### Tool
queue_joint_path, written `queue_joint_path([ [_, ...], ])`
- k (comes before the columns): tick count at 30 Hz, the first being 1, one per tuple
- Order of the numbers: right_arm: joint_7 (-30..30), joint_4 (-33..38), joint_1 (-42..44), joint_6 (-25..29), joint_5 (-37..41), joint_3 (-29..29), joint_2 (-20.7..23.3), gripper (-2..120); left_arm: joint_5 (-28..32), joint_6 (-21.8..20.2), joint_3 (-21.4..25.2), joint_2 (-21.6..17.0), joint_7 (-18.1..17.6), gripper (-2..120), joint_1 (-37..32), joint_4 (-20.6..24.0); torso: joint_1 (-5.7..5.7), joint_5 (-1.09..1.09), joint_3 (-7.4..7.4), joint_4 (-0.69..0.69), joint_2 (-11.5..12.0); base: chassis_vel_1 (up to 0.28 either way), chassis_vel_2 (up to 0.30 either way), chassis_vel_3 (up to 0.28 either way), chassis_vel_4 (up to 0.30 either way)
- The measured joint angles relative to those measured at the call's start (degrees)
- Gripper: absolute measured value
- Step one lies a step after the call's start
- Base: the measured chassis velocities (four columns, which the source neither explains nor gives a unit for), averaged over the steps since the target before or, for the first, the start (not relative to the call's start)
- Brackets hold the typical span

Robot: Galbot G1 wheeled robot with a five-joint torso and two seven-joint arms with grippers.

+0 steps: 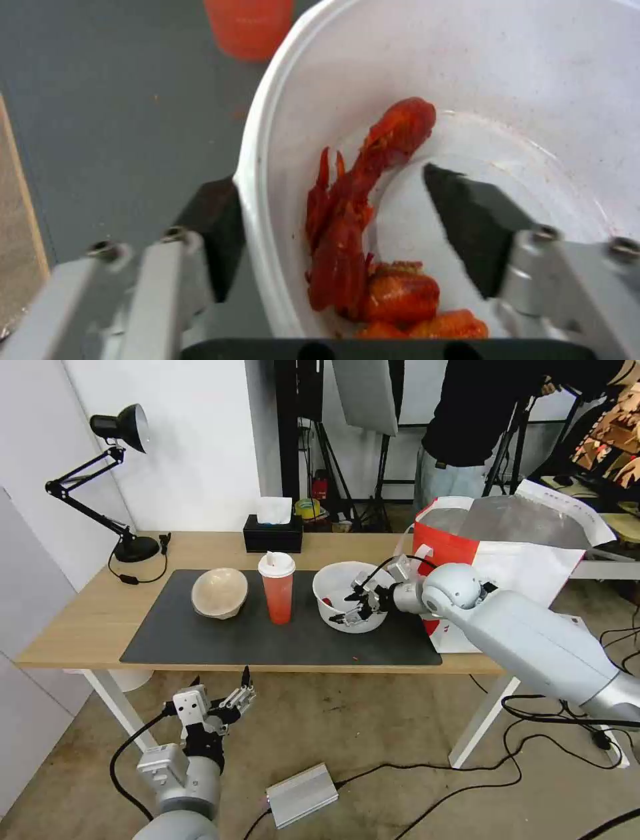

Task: Pick up the trash from the table and place it into the takeout bag.

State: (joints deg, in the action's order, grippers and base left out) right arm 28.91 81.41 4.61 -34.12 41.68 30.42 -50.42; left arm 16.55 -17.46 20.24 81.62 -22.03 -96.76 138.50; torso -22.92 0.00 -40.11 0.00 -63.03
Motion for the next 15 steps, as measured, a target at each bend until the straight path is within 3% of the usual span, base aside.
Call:
queue_joint_path([
  [7, 0.19, -0.68, -1.27, 0.21, 0.27, 1.05, 0.46, 37, 0.10, 0.00, 0.29, -0.16, -0.04, 100, -0.07, 0.18, 0.00, 0.00, 0.00, 0.00, 0.00, 0.000, 0.000, 0.000, 0.000],
  [13, 0.21, -0.73, -1.46, 0.23, 0.34, 1.21, 0.46, 27, 0.10, 0.00, 0.29, 0.05, -0.06, 100, -0.11, 0.24, 0.00, 0.00, 0.00, 0.00, 0.00, 0.000, 0.000, 0.000, 0.000],
  [14, 0.26, -0.61, -1.56, 0.25, 0.37, 1.42, 0.57, 15, 0.04, 0.00, 0.29, 0.23, -0.07, 100, -0.27, 0.50, 0.00, 0.00, 0.00, 0.00, 0.00, 0.000, 0.000, 0.000, 0.000],
  [15, 0.26, -0.56, -1.57, 0.26, 0.38, 1.45, 0.63, 10, 0.02, 0.00, 0.32, 0.26, -0.08, 100, -0.38, 0.58, 0.00, 0.00, 0.00, 0.00, 0.00, 0.000, 0.000, 0.000, 0.000],
])
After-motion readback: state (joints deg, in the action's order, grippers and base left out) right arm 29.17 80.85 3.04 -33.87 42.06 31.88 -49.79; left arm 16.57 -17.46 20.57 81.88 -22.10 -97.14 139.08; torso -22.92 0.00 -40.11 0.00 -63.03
